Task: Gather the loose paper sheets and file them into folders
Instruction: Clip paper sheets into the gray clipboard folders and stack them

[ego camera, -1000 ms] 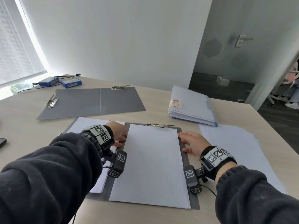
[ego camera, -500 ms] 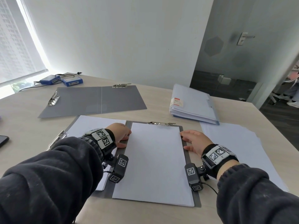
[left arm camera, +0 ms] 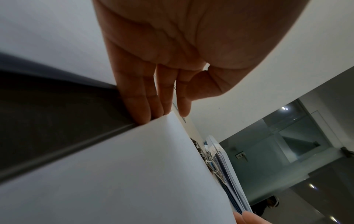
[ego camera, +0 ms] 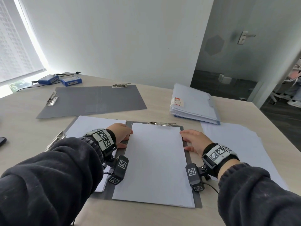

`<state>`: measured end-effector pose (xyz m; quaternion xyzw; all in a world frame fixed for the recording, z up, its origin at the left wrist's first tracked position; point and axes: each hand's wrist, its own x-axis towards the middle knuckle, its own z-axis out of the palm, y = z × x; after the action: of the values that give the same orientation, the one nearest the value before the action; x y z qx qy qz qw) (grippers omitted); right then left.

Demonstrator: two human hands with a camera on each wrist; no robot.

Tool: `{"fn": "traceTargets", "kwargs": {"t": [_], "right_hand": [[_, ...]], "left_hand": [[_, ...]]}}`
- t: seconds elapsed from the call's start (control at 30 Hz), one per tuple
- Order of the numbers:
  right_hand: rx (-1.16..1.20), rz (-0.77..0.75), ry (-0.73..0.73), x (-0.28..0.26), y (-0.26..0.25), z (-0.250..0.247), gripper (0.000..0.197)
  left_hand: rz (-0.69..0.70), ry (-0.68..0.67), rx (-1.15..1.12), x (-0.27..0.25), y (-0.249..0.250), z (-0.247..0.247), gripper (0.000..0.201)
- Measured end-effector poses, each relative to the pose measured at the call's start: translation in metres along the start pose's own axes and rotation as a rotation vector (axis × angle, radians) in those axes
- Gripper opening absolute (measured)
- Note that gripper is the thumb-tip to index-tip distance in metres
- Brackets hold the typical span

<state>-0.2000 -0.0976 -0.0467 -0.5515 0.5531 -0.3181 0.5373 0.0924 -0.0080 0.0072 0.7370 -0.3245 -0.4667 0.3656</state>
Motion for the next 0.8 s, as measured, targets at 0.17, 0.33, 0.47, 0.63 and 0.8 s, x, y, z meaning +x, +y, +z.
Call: {"fn": "traceTargets", "kwargs": {"t": [0.17,0.33,0.47,0.63,0.8], "right_hand": [[-0.023,0.003,-0.016,-0.0005,-0.0040,0.0014,0.010],[-0.036,0.019,-0.030,-0.0016,-0.0054,0.0018,0.012],[-0.042,0.016,-0.042,-0.0033,-0.0065,0.0023,0.012],[-0.061,0.015,-0.048,-0.0031,-0.0066,0.0011,0.011],[-0.064,0.021,-0.045,-0.0027,-0.0062,0.0004,0.013]], "left_hand": [[0.011,0.003,0.005,0.0010,-0.0010,0.0013,0.019],[0.003,-0.002,0.026,-0.0022,0.0013,0.0018,0.021],[0.007,-0.005,0.046,-0.0001,0.0045,0.0023,0.022],[0.022,0.003,0.078,0.0033,0.0028,0.0037,0.020],[0.044,0.010,0.110,0.0040,0.0014,0.0036,0.021]]}}
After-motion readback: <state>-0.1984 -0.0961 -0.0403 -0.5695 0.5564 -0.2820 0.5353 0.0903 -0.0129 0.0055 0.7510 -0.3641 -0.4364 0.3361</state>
